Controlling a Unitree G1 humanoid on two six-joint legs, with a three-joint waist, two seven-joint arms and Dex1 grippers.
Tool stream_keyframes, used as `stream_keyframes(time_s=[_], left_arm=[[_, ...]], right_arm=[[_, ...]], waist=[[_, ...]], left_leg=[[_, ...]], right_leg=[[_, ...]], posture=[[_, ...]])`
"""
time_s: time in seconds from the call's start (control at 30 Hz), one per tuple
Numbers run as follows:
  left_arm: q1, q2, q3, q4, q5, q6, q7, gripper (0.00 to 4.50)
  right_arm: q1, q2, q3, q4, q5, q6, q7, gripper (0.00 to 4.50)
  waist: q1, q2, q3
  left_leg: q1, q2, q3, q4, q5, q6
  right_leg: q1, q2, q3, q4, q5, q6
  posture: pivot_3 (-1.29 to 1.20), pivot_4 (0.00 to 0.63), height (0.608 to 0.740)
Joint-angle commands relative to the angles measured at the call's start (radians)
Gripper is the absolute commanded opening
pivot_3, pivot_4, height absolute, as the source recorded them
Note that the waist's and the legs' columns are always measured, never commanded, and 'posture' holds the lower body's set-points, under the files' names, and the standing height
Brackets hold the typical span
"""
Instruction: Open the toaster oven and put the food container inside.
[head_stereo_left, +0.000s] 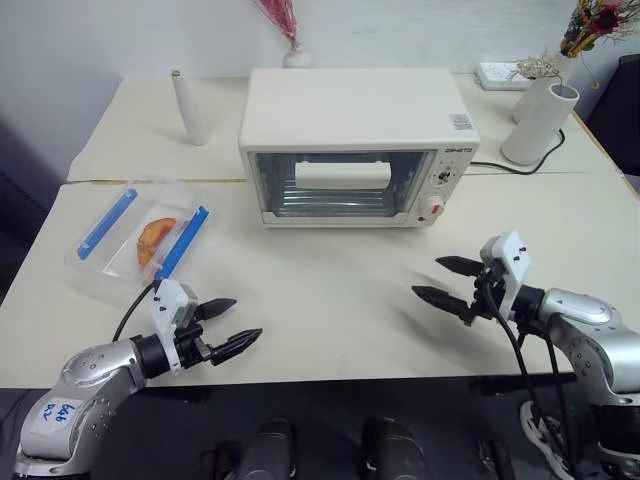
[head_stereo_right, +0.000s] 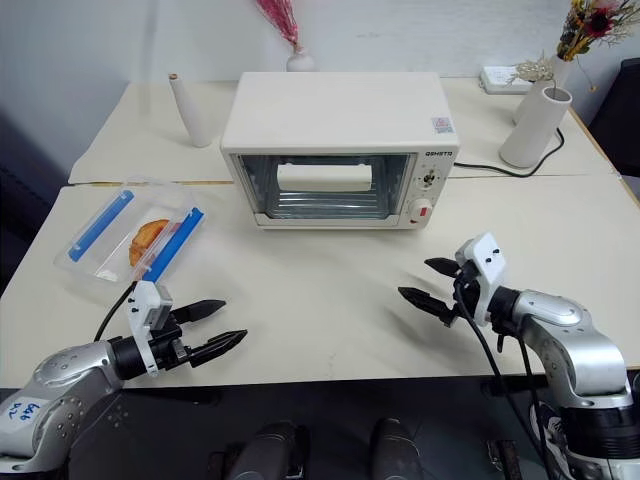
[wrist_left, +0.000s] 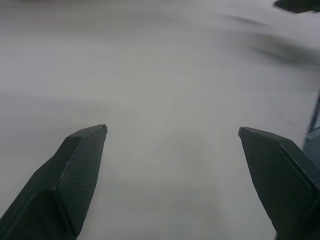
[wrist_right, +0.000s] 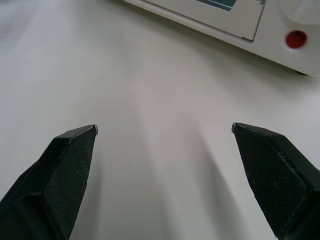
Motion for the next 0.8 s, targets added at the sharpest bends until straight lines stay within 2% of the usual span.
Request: stream_keyframes(time_s=[0.03,0.23,0.4,0.57,0.8], left_arm=[[-0.097,0.04,0.027,-0.058,-0.105,0.053,-0.029,4.49],[-0.281,0.124,0.044,-0.046,-0.213,0.122,-0.074,4.49],[-0.401,0.214,0.055,0.014,-0.248,0.144,-0.144,4.49],[-0.51,0.237,0.061,0.102,-0.257,0.147,-0.169,4.49],[-0.547,0.224,0.034,0.127,-0.194,0.1,-0.163,4.49]], right_arm=[[-0.094,0.024,-0.006,-0.039,0.047,0.033,-0.03,4.5],[-0.28,0.081,0.004,0.01,0.1,0.111,-0.065,4.5],[-0.409,0.102,0.076,0.096,0.053,0.087,-0.033,4.5],[-0.521,0.147,0.127,0.191,0.019,0.053,-0.007,4.5],[-0.55,0.18,0.153,0.168,0.036,0.065,0.023,4.5]], waist=[[0.0,0.0,0.0],[-0.002,-0.001,0.001],[-0.007,-0.001,0.001],[-0.014,-0.002,0.001],[-0.026,-0.003,0.002]], left_leg=[[0.0,0.0,0.0,0.0,0.0,0.0],[0.0,-0.001,-0.001,0.0,0.001,-0.001],[-0.001,-0.001,0.001,0.0,0.001,-0.002],[-0.001,-0.001,0.007,0.0,0.001,-0.002],[-0.002,-0.001,0.007,-0.001,0.001,-0.002]], right_leg=[[0.0,0.0,0.0,0.0,0.0,0.0],[-0.001,0.001,-0.001,0.002,0.0,0.0],[-0.002,0.002,-0.001,0.001,0.0,0.0],[-0.002,0.002,-0.001,0.002,0.0,0.0],[-0.002,0.002,-0.001,0.001,0.0,0.0]], posture=[[0.0,0.15,0.74],[0.0,0.15,0.74],[0.0,0.15,0.74],[0.0,0.15,0.74],[0.0,0.15,0.74]])
